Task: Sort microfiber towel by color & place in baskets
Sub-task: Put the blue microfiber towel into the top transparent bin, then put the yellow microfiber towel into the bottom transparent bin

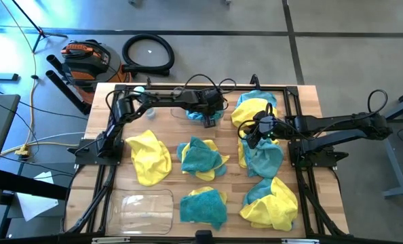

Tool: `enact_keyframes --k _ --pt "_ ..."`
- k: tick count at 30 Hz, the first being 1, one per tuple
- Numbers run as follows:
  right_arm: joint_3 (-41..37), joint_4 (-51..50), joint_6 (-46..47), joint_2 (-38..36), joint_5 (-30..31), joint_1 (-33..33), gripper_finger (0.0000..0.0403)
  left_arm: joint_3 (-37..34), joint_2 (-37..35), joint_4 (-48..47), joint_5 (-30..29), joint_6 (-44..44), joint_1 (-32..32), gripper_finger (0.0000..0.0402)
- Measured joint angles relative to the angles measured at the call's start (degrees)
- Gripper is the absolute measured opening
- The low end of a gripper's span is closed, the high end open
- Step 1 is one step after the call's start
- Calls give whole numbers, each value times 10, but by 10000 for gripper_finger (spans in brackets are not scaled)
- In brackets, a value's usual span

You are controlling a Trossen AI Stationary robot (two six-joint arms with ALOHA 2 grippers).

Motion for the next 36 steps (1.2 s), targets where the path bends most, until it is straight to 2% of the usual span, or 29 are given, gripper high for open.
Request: enact_keyframes --k 7,13,20,30,36 --pt "0 0 0 0 18 0 158 0 -7 5 7 -25 8 13" --pt "0 0 0 0 21 0 158 0 -15 -3 24 -31 8 62" --pt "0 0 1 0 22 0 158 0 -42 -24 15 -27 7 109" --pt "0 0 2 0 22 0 158 0 -139 -118 15 -17 -13 113" --pt "0 0 1 0 22 0 158 0 -211 -193 23 -66 -62 113"
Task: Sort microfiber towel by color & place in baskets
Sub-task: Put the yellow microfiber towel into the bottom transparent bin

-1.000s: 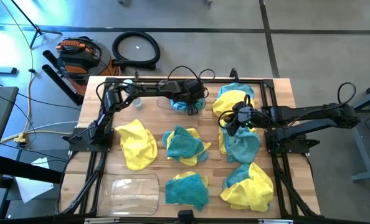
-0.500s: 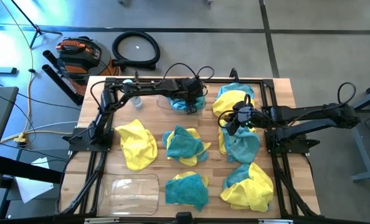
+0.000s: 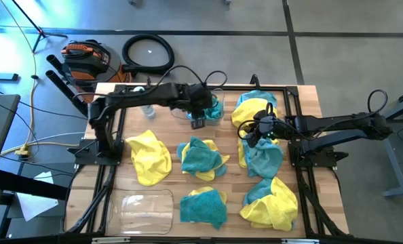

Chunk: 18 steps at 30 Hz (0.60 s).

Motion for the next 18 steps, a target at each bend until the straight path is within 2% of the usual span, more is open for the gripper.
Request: enact_keyframes --k 3,6,11,18 --pt "0 0 0 0 0 0 158 -1 -29 -35 -2 -31 -36 113" --pt "0 2 4 0 -8 0 158 -42 -73 -30 -3 -48 -81 113" --pt "0 16 30 0 -9 15 158 -184 -182 33 -16 -104 -147 113" --pt "35 11 60 0 -10 98 158 -383 -367 109 -70 -220 -221 113"
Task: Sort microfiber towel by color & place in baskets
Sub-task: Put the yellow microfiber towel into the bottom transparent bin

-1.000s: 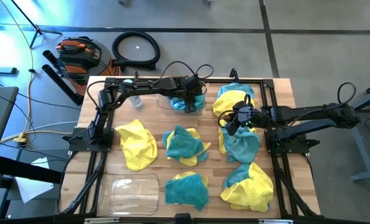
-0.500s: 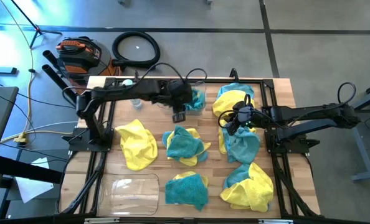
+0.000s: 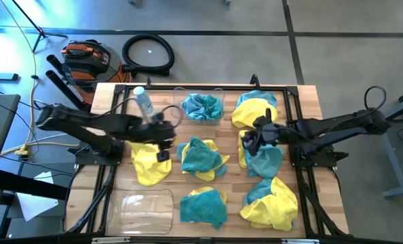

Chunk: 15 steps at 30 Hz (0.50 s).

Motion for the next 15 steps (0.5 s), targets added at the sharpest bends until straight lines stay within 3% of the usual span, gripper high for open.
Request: enact_keyframes --k 8,15 --pt "56 -62 113 8 2 130 158 -134 -155 -4 -48 -121 -60 113" --pt "156 -258 312 111 -18 239 158 -183 -221 -3 -76 -167 -83 113"
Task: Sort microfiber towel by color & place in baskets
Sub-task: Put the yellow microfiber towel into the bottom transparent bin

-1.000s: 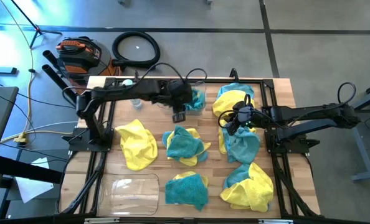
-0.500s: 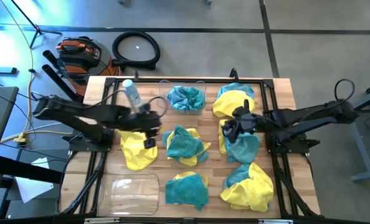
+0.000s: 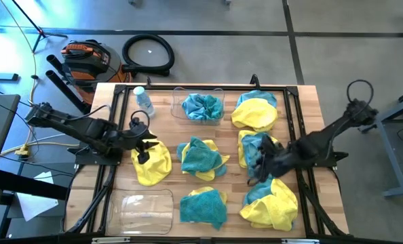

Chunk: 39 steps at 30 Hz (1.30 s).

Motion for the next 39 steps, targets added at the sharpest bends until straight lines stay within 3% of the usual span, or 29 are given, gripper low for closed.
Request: enact_keyframes --k 6,9,13,18,27,31,36,39 --pt "114 -138 150 129 -72 88 158 -16 -7 1 0 -13 -6 113" --pt "142 -140 189 183 -89 127 158 -16 -5 3 0 -13 -9 113" --pt "146 -130 245 244 -169 163 158 -16 -3 4 0 -18 -14 113" --pt "147 -105 288 311 -220 202 158 -16 -3 4 -6 -23 -20 113" --pt "147 -94 303 374 -216 223 150 -16 -3 16 -10 -28 -22 113" --pt "147 -93 303 379 -205 221 105 -16 -3 21 -10 -28 -22 113" --pt "147 -99 303 369 -199 221 13 -16 -3 21 -10 -27 -22 113" --pt "160 -124 315 347 -166 221 18 -16 -3 21 -10 -27 -22 113"
